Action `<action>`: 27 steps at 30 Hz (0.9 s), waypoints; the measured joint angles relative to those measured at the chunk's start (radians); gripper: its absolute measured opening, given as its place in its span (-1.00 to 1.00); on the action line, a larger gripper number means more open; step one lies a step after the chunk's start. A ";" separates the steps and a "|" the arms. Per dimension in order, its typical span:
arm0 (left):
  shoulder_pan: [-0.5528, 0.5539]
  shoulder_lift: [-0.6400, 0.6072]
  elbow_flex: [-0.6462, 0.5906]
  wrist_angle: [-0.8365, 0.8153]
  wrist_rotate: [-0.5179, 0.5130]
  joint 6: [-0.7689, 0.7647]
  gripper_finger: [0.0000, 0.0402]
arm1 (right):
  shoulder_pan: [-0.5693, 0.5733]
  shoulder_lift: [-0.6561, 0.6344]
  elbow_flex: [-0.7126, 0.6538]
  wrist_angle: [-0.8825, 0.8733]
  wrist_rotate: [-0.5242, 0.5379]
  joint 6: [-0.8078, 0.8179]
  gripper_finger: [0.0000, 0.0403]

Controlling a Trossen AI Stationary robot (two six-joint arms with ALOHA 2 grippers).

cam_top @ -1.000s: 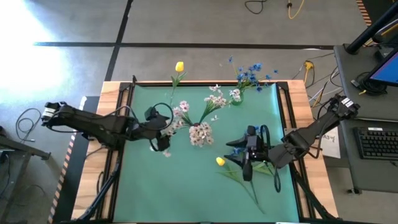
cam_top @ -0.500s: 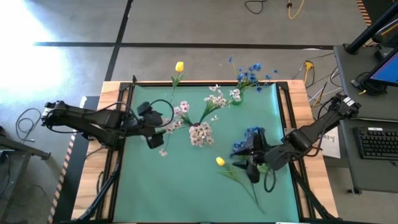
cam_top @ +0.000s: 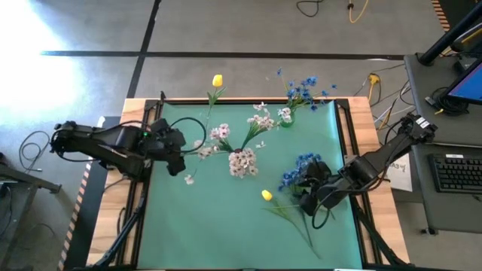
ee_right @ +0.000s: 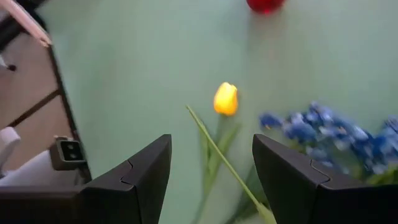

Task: Sort flowers into vase by color
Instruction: Put the white flowers into the red vase, then put the blue flowers into the green vase

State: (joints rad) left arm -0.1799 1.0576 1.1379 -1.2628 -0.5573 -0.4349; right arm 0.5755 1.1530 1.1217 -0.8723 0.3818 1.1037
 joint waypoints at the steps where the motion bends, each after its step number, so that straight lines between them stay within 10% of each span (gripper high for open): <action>1: 0.000 0.001 0.018 -0.041 0.000 -0.023 0.65 | 0.000 0.000 0.000 -0.021 -0.004 0.016 0.08; 11: 0.000 0.007 0.210 -0.311 0.000 -0.108 0.65 | 0.000 0.000 0.000 -0.176 -0.054 0.136 0.08; 27: -0.047 0.002 0.373 -0.121 -0.065 -0.172 0.65 | 0.000 0.036 -0.093 -0.201 -0.010 0.284 0.23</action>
State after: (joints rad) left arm -0.2266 1.0599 1.5112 -1.3838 -0.6222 -0.6068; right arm 0.5751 1.1891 1.0292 -1.0729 0.3714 1.3878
